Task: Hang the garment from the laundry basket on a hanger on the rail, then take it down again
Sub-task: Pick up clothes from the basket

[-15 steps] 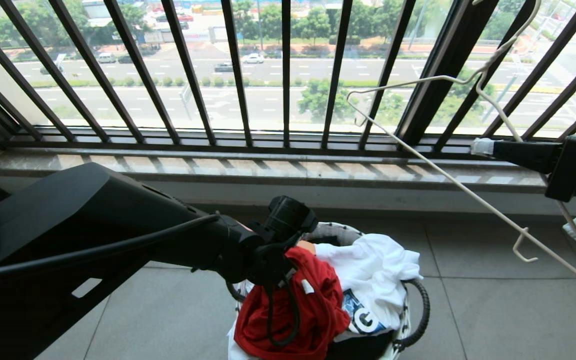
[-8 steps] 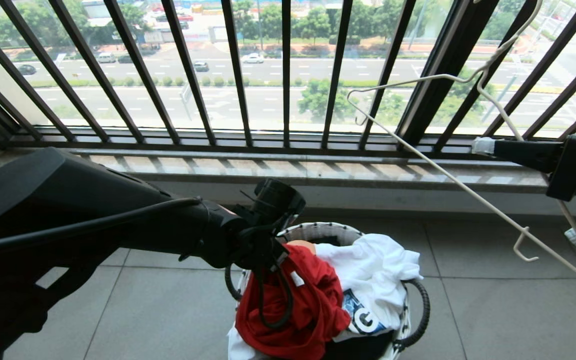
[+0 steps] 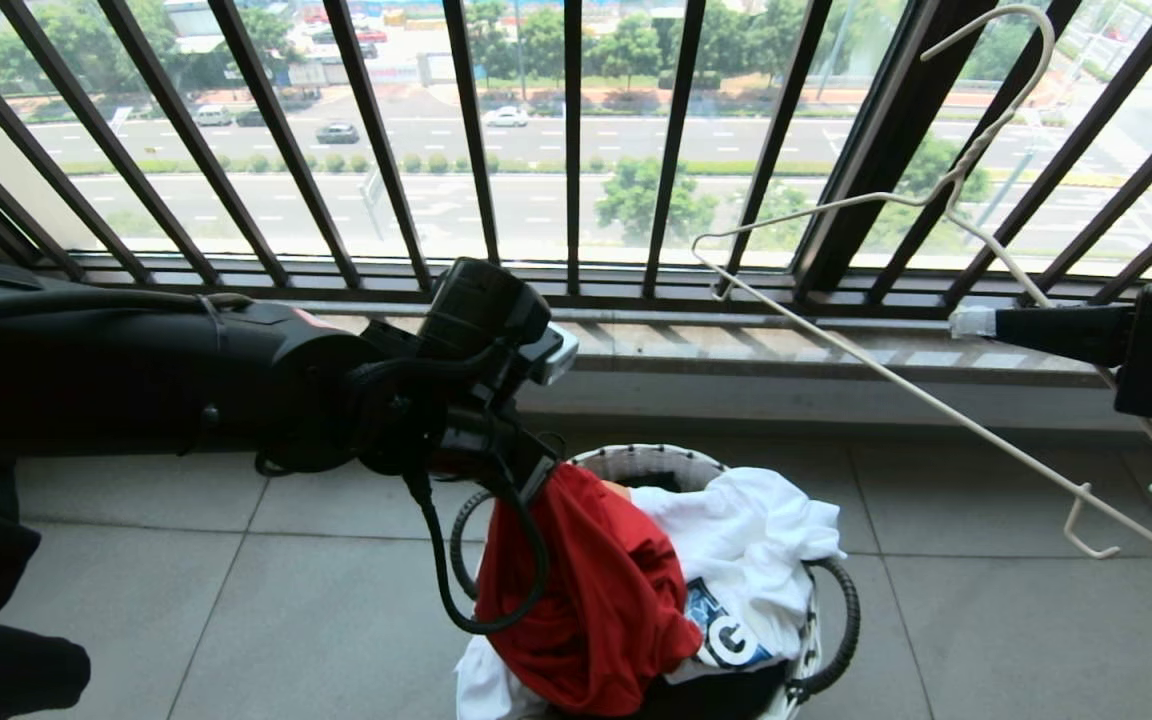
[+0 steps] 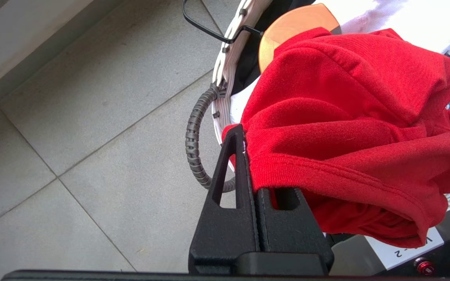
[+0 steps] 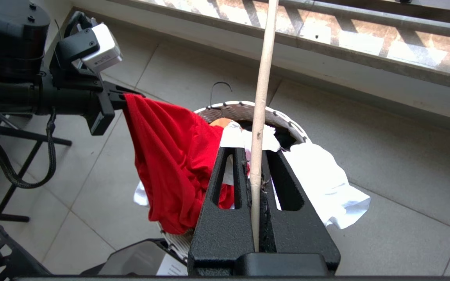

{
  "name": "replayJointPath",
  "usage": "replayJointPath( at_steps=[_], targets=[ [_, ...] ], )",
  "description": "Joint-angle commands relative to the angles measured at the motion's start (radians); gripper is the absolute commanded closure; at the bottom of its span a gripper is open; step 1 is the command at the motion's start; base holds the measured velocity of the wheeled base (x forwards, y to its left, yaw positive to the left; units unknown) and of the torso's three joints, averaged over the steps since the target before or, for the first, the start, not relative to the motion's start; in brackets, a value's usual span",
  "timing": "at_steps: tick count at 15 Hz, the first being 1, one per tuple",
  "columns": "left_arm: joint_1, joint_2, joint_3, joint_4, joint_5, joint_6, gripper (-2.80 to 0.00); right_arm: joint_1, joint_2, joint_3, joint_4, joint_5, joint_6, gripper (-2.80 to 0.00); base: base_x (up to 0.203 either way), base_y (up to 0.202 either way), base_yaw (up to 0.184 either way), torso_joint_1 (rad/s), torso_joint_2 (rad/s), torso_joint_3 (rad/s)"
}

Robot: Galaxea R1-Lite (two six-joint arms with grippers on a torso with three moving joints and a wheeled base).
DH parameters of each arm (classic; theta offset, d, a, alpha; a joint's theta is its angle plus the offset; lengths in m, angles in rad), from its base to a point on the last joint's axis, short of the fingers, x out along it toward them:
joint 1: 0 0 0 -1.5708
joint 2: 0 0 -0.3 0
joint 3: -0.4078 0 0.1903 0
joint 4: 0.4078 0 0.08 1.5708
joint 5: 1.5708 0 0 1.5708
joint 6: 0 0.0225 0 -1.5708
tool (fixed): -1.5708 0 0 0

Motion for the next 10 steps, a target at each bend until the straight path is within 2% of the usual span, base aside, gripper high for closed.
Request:
replayJointPath(
  at_steps=[1,3,4,10],
  targets=[
    [0.013,-0.016,-0.029,0.004,-0.010,-0.007,0.00,0.000,0.021,-0.052,0.118,0.004,-0.002,0.00,0.000,0.000,0.000,0.000,0.00,0.000],
    [0.022,-0.012,-0.054,0.005,-0.020,-0.045,0.00,0.001,0.027,-0.065,0.161,0.007,-0.014,0.00,0.000,0.000,0.000,0.000,0.00,0.000],
    [0.027,-0.021,-0.063,0.006,-0.053,-0.066,0.00,0.002,0.026,-0.068,0.170,0.010,-0.017,0.00,0.000,0.000,0.000,0.000,0.00,0.000],
    [0.038,-0.038,-0.060,0.004,-0.156,-0.066,0.00,0.000,0.028,-0.069,0.161,0.011,-0.015,0.00,0.000,0.000,0.000,0.000,0.00,0.000]
  ],
)
